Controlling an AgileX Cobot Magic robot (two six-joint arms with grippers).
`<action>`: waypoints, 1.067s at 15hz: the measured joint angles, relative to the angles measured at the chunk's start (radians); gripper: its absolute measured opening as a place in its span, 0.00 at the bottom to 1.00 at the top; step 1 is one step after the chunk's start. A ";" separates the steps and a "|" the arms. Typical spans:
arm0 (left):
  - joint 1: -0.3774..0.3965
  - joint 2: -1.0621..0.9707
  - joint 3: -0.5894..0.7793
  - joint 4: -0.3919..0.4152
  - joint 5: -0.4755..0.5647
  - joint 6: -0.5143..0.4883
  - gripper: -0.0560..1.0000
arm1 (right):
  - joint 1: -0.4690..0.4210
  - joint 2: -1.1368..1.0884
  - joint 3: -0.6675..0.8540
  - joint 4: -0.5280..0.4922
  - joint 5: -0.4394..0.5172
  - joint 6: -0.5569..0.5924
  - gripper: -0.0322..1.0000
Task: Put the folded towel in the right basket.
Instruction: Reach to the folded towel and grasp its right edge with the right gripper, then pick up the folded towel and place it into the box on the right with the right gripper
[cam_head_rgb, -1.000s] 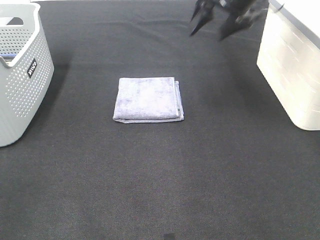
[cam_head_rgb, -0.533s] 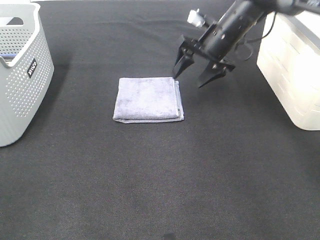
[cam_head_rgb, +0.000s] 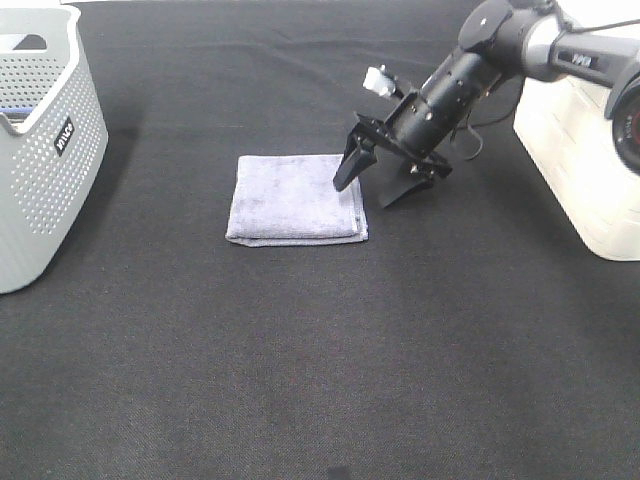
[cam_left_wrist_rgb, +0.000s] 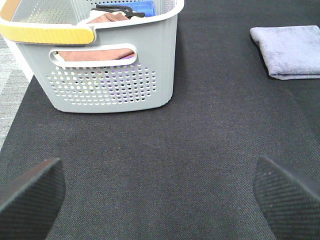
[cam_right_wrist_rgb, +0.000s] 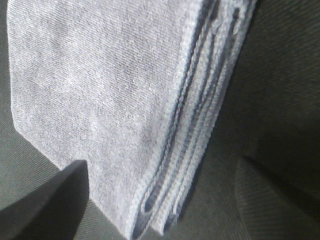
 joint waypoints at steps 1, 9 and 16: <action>0.000 0.000 0.000 0.000 0.000 0.000 0.98 | 0.000 0.015 0.000 0.016 0.000 -0.012 0.76; 0.000 0.000 0.000 0.000 0.000 0.000 0.98 | 0.057 0.047 -0.007 0.041 -0.049 -0.044 0.28; 0.000 0.000 0.000 0.000 0.000 0.000 0.98 | 0.057 0.026 -0.065 -0.011 -0.018 -0.048 0.09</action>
